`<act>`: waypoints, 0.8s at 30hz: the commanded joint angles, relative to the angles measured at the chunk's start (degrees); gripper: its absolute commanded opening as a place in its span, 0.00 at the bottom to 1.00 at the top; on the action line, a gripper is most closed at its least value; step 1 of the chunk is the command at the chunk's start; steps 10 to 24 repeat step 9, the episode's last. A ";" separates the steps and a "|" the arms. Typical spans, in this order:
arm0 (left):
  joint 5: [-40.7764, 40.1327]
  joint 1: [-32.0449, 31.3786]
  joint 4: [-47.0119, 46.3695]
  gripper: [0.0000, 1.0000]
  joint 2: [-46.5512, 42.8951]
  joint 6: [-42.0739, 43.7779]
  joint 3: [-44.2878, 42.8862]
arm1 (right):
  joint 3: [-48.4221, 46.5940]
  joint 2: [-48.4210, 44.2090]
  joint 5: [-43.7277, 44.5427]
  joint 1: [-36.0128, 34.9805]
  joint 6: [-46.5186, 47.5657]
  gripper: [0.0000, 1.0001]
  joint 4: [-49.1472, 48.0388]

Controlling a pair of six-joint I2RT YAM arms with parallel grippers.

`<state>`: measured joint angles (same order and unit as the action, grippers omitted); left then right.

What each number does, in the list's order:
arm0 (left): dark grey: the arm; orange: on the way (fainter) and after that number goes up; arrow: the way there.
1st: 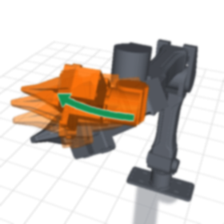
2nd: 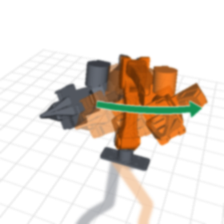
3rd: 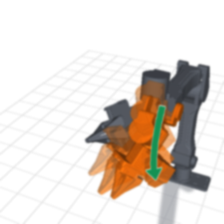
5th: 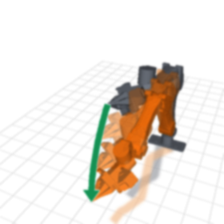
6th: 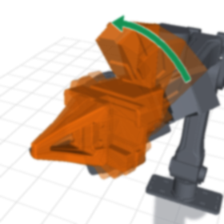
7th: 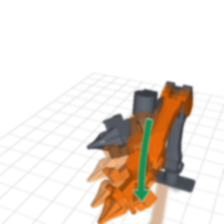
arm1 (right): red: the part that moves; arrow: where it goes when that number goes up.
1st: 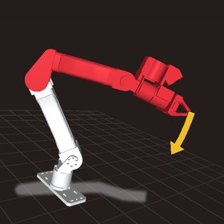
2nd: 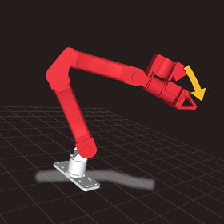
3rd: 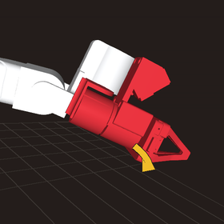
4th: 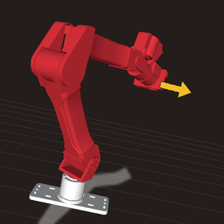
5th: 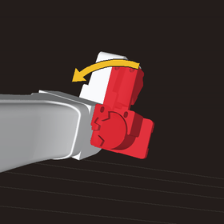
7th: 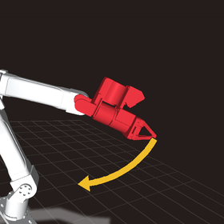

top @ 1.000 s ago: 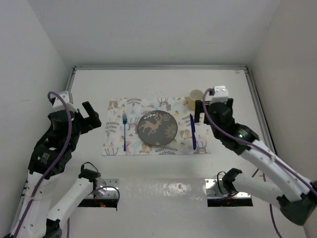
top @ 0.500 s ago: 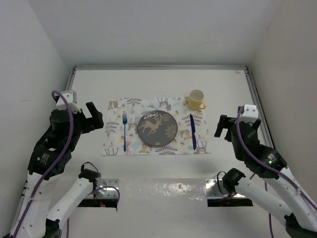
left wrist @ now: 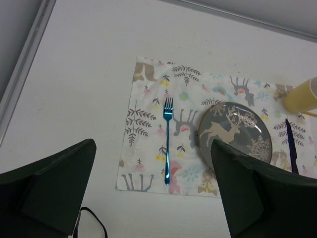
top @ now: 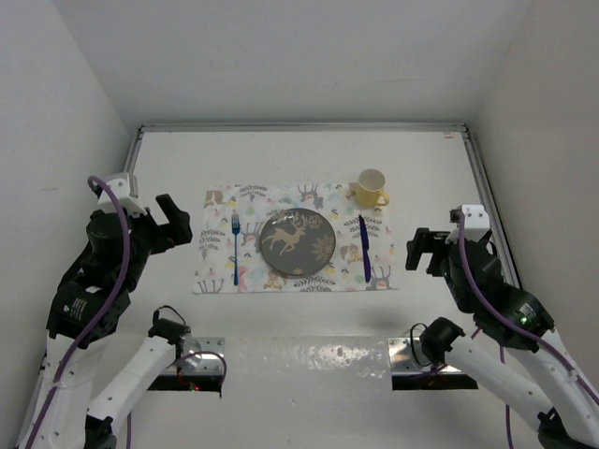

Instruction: Set the dinner table for one person

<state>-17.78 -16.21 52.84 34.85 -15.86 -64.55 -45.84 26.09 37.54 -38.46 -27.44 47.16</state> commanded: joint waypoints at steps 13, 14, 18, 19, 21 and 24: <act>0.20 -0.58 0.95 1.00 -1.80 -4.79 -0.40 | 0.40 -0.16 -7.48 -0.21 3.01 0.99 -2.95; 0.20 -0.58 0.95 1.00 -1.80 -4.79 -0.40 | 0.40 -0.16 -7.48 -0.21 3.01 0.99 -2.95; 0.20 -0.58 0.95 1.00 -1.80 -4.79 -0.40 | 0.40 -0.16 -7.48 -0.21 3.01 0.99 -2.95; 0.20 -0.58 0.95 1.00 -1.80 -4.79 -0.40 | 0.40 -0.16 -7.48 -0.21 3.01 0.99 -2.95; 0.20 -0.58 0.95 1.00 -1.80 -4.79 -0.40 | 0.40 -0.16 -7.48 -0.21 3.01 0.99 -2.95; 0.20 -0.58 0.95 1.00 -1.80 -4.79 -0.40 | 0.40 -0.16 -7.48 -0.21 3.01 0.99 -2.95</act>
